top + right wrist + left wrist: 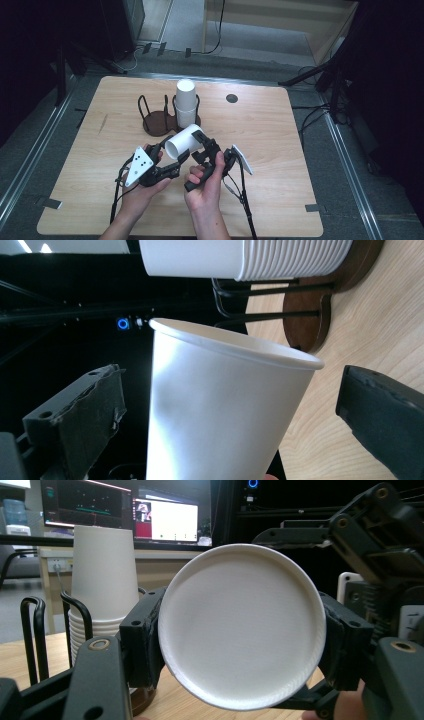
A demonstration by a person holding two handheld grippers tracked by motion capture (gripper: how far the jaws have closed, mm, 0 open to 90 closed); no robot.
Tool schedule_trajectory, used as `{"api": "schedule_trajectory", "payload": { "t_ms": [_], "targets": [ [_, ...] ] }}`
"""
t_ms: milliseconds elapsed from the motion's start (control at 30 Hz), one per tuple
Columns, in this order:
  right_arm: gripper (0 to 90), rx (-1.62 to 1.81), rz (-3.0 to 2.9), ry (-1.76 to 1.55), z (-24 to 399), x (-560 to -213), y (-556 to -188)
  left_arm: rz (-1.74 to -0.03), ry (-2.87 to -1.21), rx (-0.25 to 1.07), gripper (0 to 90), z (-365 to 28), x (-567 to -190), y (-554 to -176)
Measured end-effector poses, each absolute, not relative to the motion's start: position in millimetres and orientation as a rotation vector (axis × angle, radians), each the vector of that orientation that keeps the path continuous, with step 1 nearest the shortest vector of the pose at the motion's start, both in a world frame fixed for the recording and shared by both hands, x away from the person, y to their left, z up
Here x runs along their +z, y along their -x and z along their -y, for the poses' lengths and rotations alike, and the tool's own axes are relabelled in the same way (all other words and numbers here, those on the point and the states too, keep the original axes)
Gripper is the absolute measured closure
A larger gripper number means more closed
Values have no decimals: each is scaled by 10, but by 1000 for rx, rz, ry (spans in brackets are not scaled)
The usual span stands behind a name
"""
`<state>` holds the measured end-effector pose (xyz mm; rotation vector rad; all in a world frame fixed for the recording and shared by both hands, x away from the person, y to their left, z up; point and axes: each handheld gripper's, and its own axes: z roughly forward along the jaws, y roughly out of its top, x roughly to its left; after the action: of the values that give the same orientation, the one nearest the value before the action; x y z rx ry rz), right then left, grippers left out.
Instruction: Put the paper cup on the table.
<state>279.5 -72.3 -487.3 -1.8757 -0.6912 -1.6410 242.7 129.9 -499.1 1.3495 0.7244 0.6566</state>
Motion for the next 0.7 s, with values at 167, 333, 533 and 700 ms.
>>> {"api": "schedule_trajectory", "payload": {
  "t_ms": [167,333,533,700],
  "targets": [
    [0,-1610,685,1864,693,-4889,-2857,-721,-1357,653,325,-1295,-4994,-2425],
    [0,-1608,667,1859,683,-4894,-2881,-717,-1355,652,325,-1291,-4993,-2424],
    [0,-1599,662,1841,677,-4919,-2936,-709,-1364,650,325,-1278,-4994,-2420],
    [15,-1593,658,1829,655,-4914,-2953,-708,-1369,648,325,-1275,-4995,-2417]
  ]
}}
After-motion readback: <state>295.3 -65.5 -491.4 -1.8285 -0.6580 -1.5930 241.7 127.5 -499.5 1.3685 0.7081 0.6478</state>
